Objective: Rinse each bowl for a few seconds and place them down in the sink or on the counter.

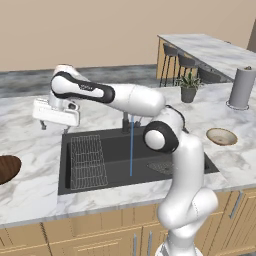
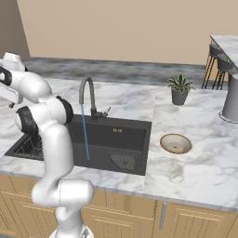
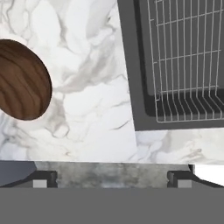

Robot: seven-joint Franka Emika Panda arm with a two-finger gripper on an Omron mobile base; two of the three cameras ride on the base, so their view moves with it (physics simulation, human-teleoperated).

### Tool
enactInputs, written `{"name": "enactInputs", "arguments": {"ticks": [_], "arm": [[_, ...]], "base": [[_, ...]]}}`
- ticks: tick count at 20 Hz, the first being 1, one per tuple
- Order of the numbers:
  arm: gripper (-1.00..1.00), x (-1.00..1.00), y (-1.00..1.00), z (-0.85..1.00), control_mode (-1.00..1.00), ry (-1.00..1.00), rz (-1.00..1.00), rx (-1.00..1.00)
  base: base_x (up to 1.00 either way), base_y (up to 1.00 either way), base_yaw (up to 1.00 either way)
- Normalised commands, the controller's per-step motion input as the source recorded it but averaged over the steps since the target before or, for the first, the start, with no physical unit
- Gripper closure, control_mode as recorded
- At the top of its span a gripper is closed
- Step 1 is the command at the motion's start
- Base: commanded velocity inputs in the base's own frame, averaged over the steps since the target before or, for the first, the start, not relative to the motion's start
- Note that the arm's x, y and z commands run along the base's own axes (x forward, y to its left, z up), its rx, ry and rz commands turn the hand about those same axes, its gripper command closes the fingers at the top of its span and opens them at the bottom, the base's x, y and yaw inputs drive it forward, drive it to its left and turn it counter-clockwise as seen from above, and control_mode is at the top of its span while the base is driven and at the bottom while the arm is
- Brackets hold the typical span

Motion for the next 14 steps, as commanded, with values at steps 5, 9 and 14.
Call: {"name": "enactInputs", "arguments": {"ticks": [5, 9, 14], "arm": [[-1.0, -0.01, 0.38, -0.2, -1.0, -0.1, 0.02, -0.04], [-1.0, 0.0, 0.25, -0.17, -1.0, -0.03, 0.0, -0.02], [-1.0, 0.04, 0.14, -0.14, -1.0, 0.0, 0.0, 0.0]], "base": [[0.0, 0.0, 0.0], [0.0, 0.0, 0.0], [0.0, 0.0, 0.0]]}}
